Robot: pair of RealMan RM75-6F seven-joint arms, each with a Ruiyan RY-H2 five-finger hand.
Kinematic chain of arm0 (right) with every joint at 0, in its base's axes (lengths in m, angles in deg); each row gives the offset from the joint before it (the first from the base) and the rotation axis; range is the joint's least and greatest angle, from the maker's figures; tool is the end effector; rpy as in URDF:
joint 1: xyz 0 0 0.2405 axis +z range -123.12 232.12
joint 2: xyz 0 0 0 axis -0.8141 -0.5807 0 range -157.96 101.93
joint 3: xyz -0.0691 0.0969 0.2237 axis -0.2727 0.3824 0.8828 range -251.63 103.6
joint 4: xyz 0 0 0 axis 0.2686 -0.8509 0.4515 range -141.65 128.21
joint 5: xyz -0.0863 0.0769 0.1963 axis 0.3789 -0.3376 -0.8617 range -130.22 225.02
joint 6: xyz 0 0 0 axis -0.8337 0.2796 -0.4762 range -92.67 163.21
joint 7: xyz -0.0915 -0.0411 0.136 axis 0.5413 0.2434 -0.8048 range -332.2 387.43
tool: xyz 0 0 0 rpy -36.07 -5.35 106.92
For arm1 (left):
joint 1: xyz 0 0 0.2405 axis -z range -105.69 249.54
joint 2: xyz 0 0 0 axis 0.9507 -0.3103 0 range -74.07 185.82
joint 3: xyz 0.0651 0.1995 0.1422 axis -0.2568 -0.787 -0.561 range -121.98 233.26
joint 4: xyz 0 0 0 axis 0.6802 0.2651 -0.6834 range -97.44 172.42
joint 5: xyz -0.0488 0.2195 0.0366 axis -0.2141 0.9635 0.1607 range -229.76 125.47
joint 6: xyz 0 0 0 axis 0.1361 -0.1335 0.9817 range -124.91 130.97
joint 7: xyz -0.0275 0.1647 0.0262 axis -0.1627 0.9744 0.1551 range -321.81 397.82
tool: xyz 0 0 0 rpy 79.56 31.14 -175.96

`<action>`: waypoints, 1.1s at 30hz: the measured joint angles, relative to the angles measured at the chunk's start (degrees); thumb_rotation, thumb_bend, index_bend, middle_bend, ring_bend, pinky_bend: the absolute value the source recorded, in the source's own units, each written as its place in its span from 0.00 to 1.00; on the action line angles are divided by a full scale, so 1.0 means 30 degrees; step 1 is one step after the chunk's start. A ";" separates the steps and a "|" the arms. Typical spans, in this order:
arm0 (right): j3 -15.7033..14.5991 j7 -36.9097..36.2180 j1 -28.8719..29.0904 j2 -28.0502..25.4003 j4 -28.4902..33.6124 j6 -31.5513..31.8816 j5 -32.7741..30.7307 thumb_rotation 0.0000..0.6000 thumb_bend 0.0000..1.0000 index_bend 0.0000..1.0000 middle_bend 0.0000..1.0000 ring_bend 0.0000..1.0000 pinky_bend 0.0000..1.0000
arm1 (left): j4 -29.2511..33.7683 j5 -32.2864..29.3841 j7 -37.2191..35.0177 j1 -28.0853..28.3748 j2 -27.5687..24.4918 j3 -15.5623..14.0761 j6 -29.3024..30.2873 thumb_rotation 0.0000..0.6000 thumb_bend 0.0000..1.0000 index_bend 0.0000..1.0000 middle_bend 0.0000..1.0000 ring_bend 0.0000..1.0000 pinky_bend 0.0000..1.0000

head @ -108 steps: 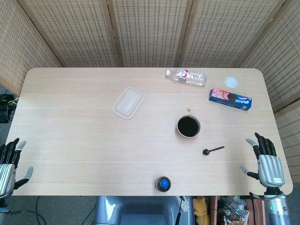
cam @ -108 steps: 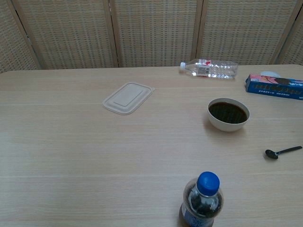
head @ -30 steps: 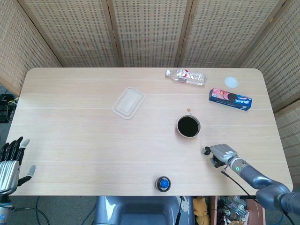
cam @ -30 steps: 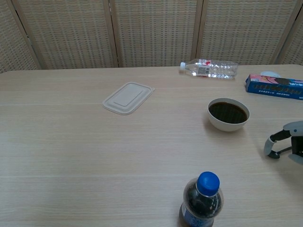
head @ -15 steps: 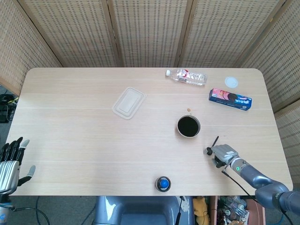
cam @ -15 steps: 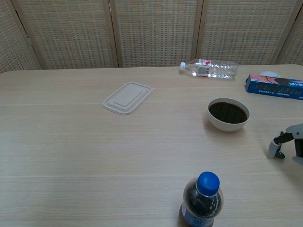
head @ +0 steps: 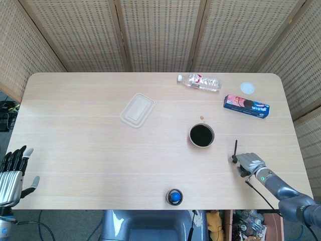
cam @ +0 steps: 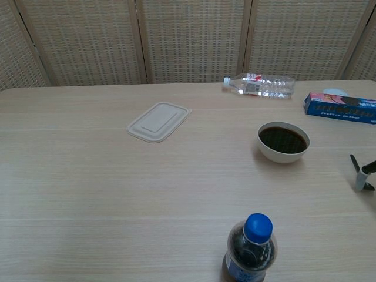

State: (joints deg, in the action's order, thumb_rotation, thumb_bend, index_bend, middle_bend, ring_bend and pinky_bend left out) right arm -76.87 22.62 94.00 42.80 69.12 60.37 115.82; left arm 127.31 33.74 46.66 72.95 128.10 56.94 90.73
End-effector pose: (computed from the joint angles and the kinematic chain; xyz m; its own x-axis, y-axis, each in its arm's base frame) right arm -0.3331 -0.3374 0.0175 0.4316 -0.7216 0.5413 -0.8621 -0.1533 0.4830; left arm -0.3209 0.1795 0.1022 0.4453 0.0199 0.8952 0.8937 0.0524 -0.4457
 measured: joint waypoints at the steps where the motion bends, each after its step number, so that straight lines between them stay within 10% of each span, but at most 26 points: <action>1: -0.0020 0.0062 -0.0009 -0.0038 -0.0023 -0.0009 -0.0114 1.00 0.82 0.29 0.98 1.00 0.98 | -0.0007 -0.0007 -0.0003 0.0001 0.0003 -0.0005 -0.0009 1.00 0.37 0.02 0.00 0.00 0.00; 33: -0.0051 0.1664 0.0232 -0.0374 0.0326 0.0311 -0.1773 1.00 0.84 0.30 0.98 1.00 0.98 | -0.0246 -0.0013 -0.0337 -0.0049 0.0090 -0.0085 0.0018 1.00 0.37 0.02 0.00 0.00 0.00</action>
State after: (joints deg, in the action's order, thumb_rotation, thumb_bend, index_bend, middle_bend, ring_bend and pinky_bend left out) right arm -77.02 27.61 94.69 41.68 70.10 61.31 110.50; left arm 126.58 33.70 45.65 72.80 128.37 56.69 90.79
